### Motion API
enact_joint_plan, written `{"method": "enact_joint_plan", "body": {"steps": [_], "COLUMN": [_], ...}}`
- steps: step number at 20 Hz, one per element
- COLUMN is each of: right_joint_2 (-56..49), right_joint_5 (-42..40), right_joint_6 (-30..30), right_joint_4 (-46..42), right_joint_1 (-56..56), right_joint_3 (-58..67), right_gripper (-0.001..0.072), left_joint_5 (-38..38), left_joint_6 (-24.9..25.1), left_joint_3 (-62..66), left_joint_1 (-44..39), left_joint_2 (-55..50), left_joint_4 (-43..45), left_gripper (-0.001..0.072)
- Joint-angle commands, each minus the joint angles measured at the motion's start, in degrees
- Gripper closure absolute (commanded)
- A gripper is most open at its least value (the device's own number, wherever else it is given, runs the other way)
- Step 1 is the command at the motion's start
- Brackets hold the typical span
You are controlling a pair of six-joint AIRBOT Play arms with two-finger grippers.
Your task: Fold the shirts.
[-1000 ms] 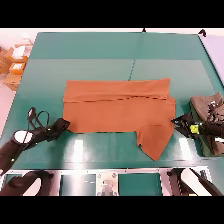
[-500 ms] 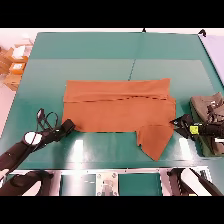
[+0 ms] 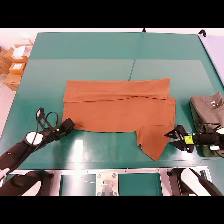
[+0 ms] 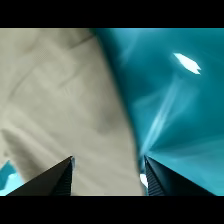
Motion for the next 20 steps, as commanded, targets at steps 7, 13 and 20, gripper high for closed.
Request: {"method": "enact_joint_plan", "body": {"steps": [7, 13, 20], "right_joint_2": [0.07, 9.88, 10.60], "right_joint_5": [-1.95, 4.24, 7.43], "right_joint_6": [-5.46, 5.95, 3.48], "right_joint_4": [5.29, -11.93, -2.01], "right_joint_1": [5.03, 5.03, 5.11], "right_joint_3": [2.49, 5.44, 17.68], "right_gripper": [0.0695, 0.0696, 0.0695], "left_joint_5": [-15.69, -38.45, -44.94], "left_joint_6": [-2.08, -9.38, -7.58], "left_joint_3": [8.41, 14.16, 31.34], "left_joint_1": [1.46, 5.35, 5.35], "left_joint_2": [0.55, 0.55, -0.87], "left_joint_4": [13.73, 33.94, 38.21], "left_gripper": [0.0688, 0.0688, 0.0688]}}
